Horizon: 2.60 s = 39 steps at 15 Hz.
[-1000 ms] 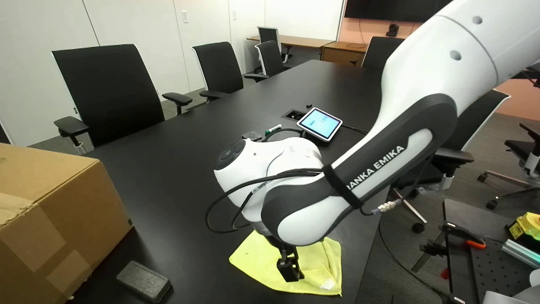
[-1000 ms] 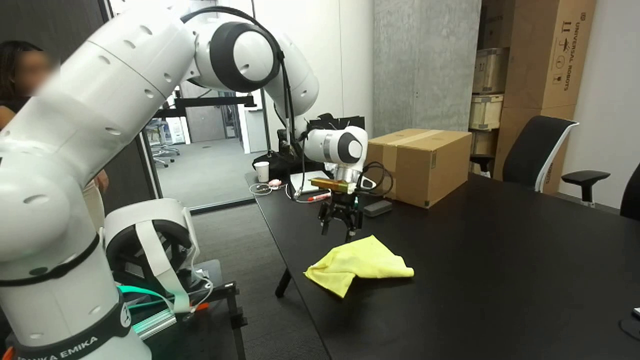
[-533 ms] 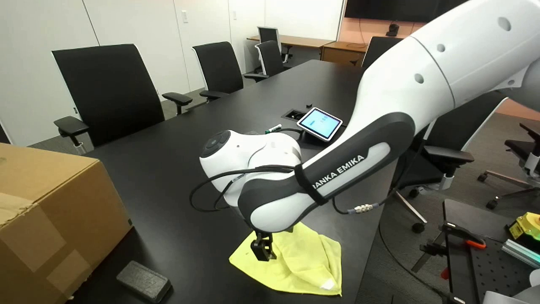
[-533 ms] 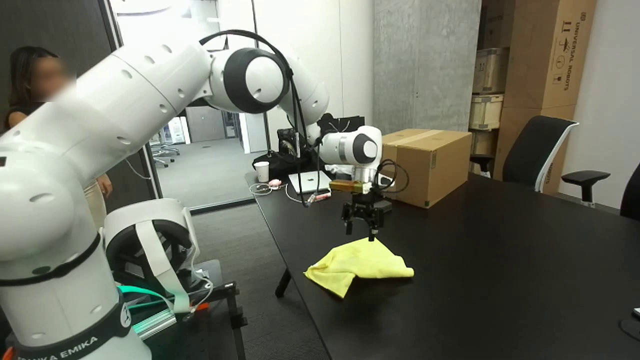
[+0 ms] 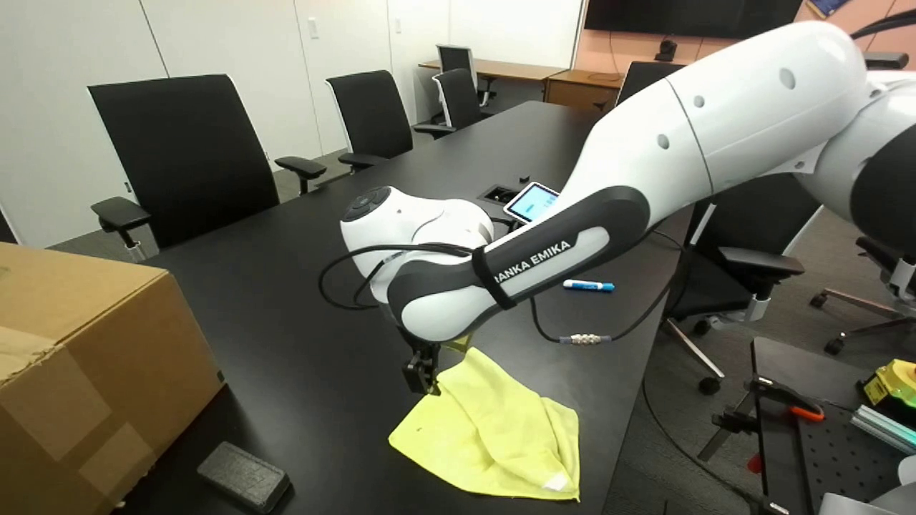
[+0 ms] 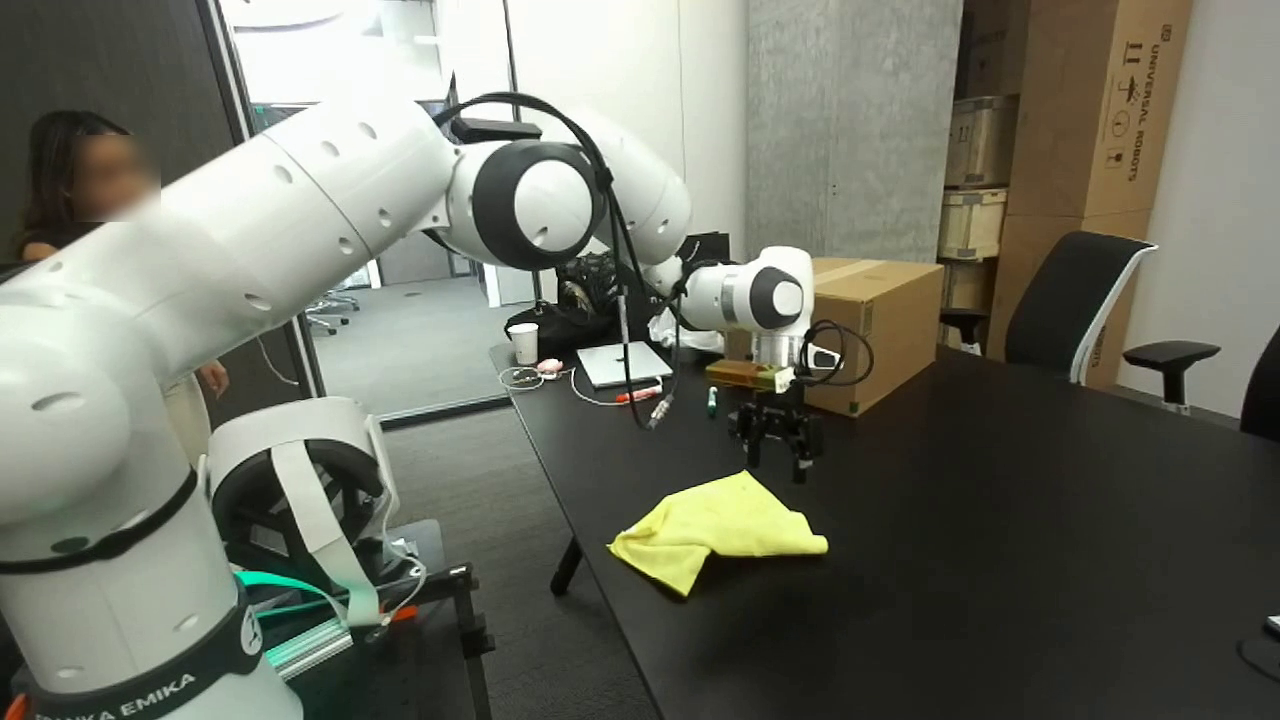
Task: Fold the cloth on the table
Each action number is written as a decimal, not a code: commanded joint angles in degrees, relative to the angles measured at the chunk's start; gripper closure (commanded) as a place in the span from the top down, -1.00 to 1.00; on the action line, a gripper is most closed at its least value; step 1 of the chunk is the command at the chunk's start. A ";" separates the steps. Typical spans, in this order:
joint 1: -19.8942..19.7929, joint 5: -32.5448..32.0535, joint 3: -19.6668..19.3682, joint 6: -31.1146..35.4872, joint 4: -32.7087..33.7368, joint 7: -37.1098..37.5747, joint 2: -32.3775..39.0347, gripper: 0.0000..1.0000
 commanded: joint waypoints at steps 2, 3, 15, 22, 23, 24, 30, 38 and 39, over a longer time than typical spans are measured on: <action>-2.30 1.97 -0.14 -1.00 9.16 -1.62 6.33 1.00; -2.64 2.13 -0.07 -1.32 10.09 -1.96 7.05 1.00; -3.33 2.45 -0.37 -3.46 19.76 -5.17 14.56 1.00; -7.55 4.43 3.09 2.39 15.45 -7.37 11.91 1.00; -8.02 4.63 3.48 3.22 14.09 -7.76 11.13 1.00; -8.44 4.85 3.86 3.50 13.03 -7.99 10.42 1.00; -8.98 4.16 5.26 7.46 6.62 -8.28 7.54 1.00; -9.60 3.60 4.76 16.85 -10.33 -6.96 -2.06 1.00; -9.70 3.53 4.67 18.02 -12.31 -6.91 -3.10 1.00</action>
